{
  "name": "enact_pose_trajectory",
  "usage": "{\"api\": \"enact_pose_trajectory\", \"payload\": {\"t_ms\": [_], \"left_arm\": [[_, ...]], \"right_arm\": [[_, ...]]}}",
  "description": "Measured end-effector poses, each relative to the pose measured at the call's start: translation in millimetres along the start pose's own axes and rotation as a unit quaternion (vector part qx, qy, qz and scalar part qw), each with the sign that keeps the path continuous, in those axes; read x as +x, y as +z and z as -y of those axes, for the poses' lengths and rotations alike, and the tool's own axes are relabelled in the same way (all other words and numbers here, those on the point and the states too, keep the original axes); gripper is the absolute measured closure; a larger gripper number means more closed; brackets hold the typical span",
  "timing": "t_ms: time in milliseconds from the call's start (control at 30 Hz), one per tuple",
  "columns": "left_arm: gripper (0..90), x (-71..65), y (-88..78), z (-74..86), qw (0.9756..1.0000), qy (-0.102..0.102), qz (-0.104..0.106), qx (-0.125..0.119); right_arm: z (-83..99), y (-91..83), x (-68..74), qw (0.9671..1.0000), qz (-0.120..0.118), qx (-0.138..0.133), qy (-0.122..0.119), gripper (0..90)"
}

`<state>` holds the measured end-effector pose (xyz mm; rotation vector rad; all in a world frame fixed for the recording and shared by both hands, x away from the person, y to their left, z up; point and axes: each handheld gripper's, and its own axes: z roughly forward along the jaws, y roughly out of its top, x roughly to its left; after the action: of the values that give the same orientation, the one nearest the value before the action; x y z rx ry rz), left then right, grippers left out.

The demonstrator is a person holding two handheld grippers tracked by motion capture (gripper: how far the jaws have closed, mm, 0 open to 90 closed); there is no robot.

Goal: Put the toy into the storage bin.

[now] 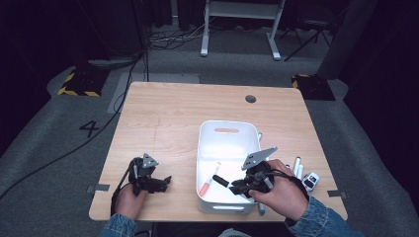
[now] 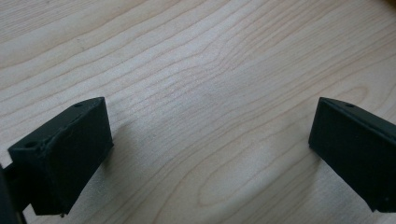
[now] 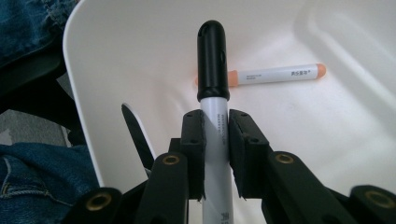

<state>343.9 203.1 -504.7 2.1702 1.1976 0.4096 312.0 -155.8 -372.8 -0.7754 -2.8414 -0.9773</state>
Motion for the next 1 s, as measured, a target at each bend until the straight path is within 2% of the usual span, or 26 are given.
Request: {"api": "enact_pose_trajectory", "payload": {"t_ms": [67, 133, 200, 233, 267, 300, 367, 467, 500, 667, 833, 900, 1000], "left_arm": [[0.0, 0.1, 0.0, 0.0, 1.0, 0.0, 0.002, 0.001], [0.0, 0.1, 0.0, 0.0, 1.0, 0.001, 0.0, 0.0], [0.0, 0.1, 0.1, 0.0, 1.0, 0.001, 0.001, 0.0], [0.0, 0.0, 0.0, 0.0, 1.0, 0.0, 0.0, 0.0], [0.0, 0.0, 0.0, 0.0, 1.0, 0.0, 0.0, 0.0], [0.0, 0.1, 0.0, 0.0, 1.0, 0.0, 0.001, 0.0], [0.0, 0.1, 0.0, 0.0, 1.0, 0.0, 0.001, 0.0], [0.0, -0.1, 0.1, 0.1, 1.0, -0.001, 0.001, 0.0], [0.0, -0.1, 0.0, 0.0, 1.0, -0.001, 0.002, 0.0], [0.0, 0.1, 0.0, 0.0, 1.0, 0.0, 0.001, 0.0], [0.0, 0.0, 0.0, 0.0, 1.0, 0.0, 0.0, 0.0], [0.0, 0.0, 0.0, 0.0, 1.0, 0.0, 0.001, 0.001], [0.0, -0.1, 0.1, 0.0, 1.0, -0.001, 0.001, 0.0]], "right_arm": [[-0.2, 2.1, 0.8, 1.0, 0.002, 0.009, 0.001, 76.6], [-0.9, 4.8, -0.1, 0.9999, 0.003, 0.011, -0.013, 76.4], [-1.3, 5.5, 0.8, 0.9998, 0.003, 0.016, -0.01, 76.1], [-1.8, 8.1, 0.2, 0.9997, 0.004, 0.014, -0.019, 66.9], [-1.8, 8.1, 0.2, 0.9997, 0.004, 0.014, -0.019, 66.9], [-2.1, 6.5, 1.1, 0.9999, 0.004, 0.01, -0.008, 65.3], [-2.2, 3.8, 1.5, 1.0, 0.007, 0.002, -0.003, 62.1], [-2.4, -1.3, -0.3, 0.9998, 0.011, -0.014, -0.005, 61.8], [-2.4, -7.1, -1.4, 0.9995, 0.019, -0.025, -0.001, 61.3], [-0.6, -19.9, -7.5, 0.9984, 0.03, -0.046, 0.01, 61.2], [3.3, -30.9, -14.7, 0.9968, 0.044, -0.062, 0.022, 61.4], [7.7, -41.0, -22.6, 0.9948, 0.059, -0.077, 0.03, 61.8], [10.3, -47.9, -27.0, 0.9937, 0.067, -0.084, 0.033, 61.9]]}}
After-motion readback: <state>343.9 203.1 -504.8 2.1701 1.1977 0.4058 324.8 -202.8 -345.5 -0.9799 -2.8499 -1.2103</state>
